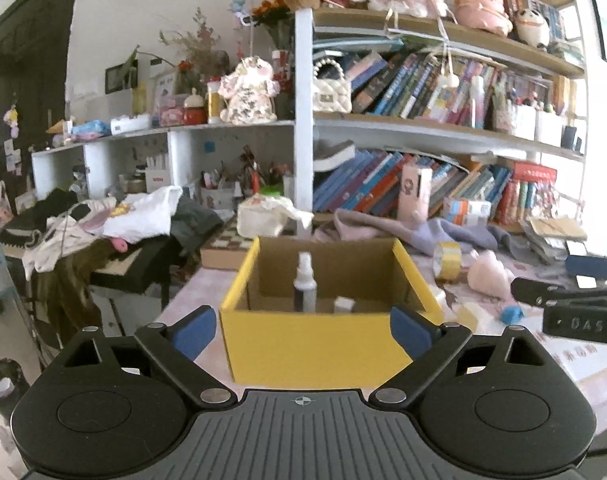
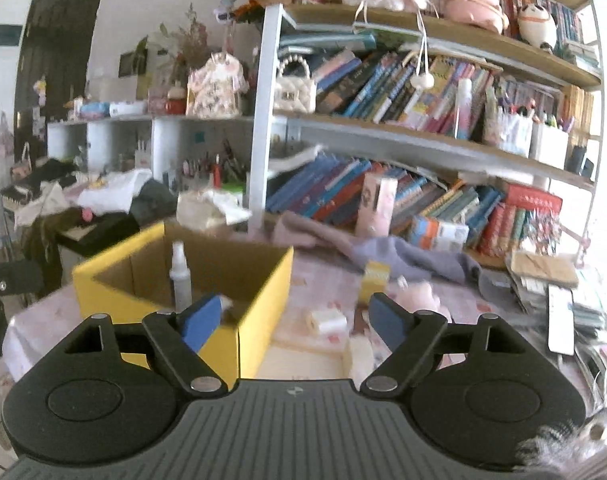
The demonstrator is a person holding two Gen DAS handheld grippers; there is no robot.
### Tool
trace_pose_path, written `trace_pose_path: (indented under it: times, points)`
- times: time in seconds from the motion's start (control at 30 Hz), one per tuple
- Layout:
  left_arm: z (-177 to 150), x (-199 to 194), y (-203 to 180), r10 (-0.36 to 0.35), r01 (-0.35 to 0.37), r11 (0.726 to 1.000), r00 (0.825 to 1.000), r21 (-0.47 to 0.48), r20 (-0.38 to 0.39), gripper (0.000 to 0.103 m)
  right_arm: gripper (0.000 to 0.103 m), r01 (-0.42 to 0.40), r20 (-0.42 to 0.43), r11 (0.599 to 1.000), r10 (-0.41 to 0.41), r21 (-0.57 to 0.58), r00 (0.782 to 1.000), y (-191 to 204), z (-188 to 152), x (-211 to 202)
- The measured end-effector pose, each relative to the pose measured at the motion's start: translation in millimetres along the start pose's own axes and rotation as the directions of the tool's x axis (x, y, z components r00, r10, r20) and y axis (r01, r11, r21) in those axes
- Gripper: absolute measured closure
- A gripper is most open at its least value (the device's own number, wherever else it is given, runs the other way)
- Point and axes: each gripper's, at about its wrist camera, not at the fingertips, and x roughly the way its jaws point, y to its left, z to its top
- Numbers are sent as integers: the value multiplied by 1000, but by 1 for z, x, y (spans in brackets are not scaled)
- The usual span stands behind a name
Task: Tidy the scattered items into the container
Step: 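Withdraw both tools from the box and move back toward the remaining items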
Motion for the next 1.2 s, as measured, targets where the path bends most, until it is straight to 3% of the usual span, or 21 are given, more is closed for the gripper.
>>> trace_pose_path:
  times: [0.4, 0.63, 1.0, 1.2]
  points:
    - [-38, 10, -23, -89, 90, 996, 982, 1, -168, 7, 14, 22, -135, 1000, -22, -8, 991, 4, -50, -25]
    - [-50, 14, -48, -154, 176, 981, 960, 78, -233, 7, 13, 75, -206, 996, -65, 40, 976, -12, -63, -26]
    - [-45, 34, -82, -221, 263, 955, 939, 137, -265, 7, 9, 135, -251, 989, -114, 67, 961, -37, -70, -23]
    - [-38, 49, -114, -294, 350, 919, 916, 184, -273, 7, 9, 191, -263, 979, -165, 78, 951, -64, -68, -17]
